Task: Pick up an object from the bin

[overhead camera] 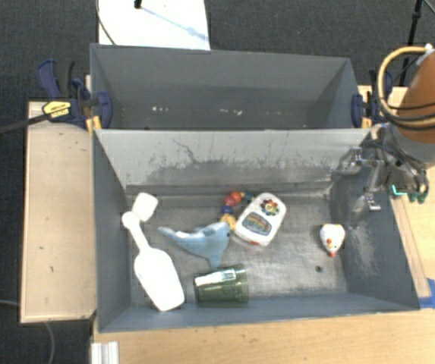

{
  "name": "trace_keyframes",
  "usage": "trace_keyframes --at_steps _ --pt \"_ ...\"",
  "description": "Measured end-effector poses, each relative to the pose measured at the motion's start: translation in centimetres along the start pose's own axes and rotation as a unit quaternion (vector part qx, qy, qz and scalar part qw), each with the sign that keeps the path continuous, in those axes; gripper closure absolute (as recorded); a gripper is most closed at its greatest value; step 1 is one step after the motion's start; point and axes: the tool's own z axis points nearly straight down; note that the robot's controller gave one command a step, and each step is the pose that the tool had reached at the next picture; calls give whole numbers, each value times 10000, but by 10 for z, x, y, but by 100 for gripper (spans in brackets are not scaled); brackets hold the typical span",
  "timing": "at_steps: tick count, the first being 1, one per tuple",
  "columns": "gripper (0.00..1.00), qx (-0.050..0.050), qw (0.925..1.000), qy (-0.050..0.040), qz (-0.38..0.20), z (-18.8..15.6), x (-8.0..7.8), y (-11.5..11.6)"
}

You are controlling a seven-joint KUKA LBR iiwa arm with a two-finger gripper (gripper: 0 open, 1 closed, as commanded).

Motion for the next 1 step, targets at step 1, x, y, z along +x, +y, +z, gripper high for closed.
trace_keyframes --at_steps 1 --pt "0 8 10000 -40 -17 -4 -2 0"
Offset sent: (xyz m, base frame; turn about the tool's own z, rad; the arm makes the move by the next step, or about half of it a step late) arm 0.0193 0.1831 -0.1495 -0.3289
